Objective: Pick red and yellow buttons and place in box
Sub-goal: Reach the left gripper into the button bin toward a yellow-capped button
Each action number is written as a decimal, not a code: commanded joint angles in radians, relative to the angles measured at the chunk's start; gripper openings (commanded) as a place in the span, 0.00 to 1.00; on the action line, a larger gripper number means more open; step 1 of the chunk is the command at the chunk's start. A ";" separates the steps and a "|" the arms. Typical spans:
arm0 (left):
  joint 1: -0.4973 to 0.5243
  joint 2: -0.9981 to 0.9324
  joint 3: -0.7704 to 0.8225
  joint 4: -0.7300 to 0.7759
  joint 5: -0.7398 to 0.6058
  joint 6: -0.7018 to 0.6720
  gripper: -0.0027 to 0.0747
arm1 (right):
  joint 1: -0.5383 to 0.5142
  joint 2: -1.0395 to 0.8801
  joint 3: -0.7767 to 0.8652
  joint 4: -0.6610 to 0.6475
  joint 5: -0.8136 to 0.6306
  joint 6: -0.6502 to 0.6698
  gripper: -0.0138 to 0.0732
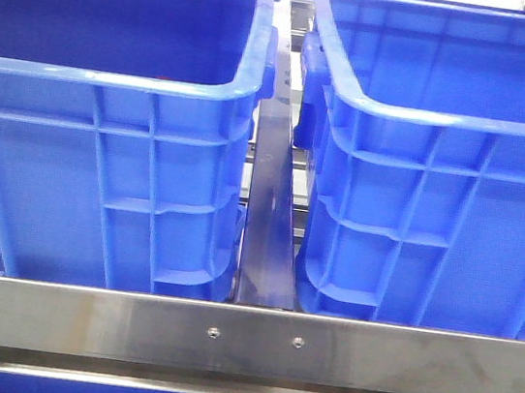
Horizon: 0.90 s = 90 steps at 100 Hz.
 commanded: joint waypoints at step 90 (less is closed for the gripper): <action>-0.006 0.043 -0.148 -0.043 0.154 -0.007 0.01 | -0.007 -0.022 -0.017 -0.009 -0.077 -0.007 0.08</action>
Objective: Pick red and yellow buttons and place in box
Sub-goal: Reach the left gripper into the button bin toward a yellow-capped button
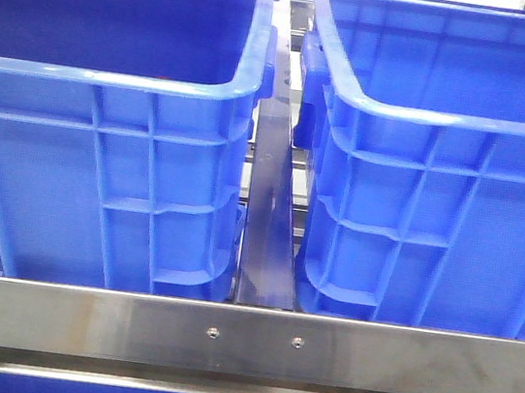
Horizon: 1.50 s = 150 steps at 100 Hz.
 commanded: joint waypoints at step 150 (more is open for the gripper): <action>-0.008 1.399 -1.116 -0.180 0.615 -0.006 0.75 | -0.007 -0.022 -0.017 -0.009 -0.076 -0.007 0.08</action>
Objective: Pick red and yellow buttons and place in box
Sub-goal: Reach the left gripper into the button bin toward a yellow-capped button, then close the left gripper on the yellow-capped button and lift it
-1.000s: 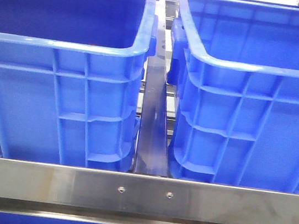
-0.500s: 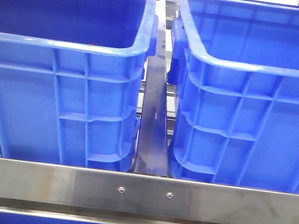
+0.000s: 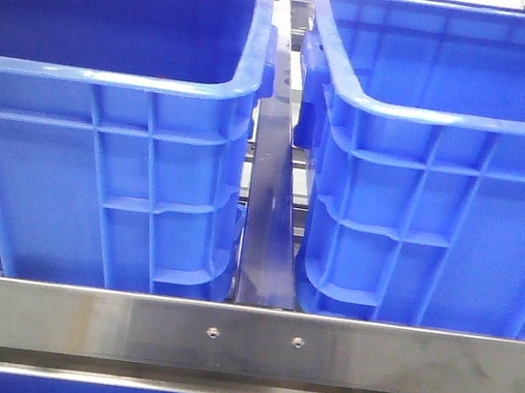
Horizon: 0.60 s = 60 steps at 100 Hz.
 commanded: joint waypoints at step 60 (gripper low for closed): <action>-0.005 0.301 -0.256 -0.101 0.022 -0.006 0.75 | -0.007 -0.022 -0.017 -0.009 -0.076 -0.007 0.08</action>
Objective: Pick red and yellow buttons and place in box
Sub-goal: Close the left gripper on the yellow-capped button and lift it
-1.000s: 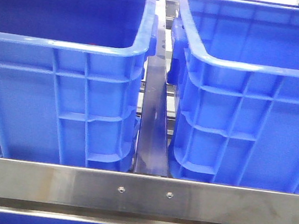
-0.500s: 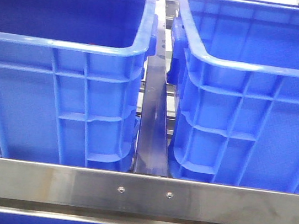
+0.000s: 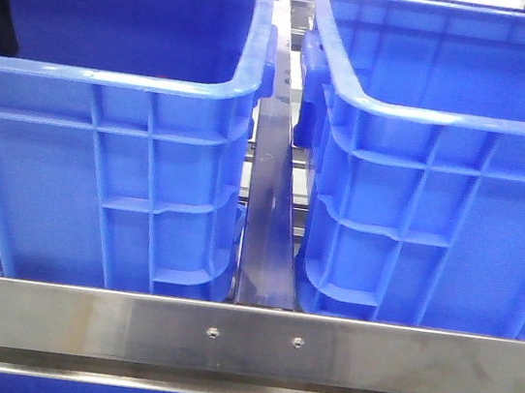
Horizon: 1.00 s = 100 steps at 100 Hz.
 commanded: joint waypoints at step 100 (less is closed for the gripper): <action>-0.005 0.080 -0.067 -0.068 -0.078 0.004 0.26 | -0.007 -0.022 -0.017 -0.009 -0.076 -0.007 0.08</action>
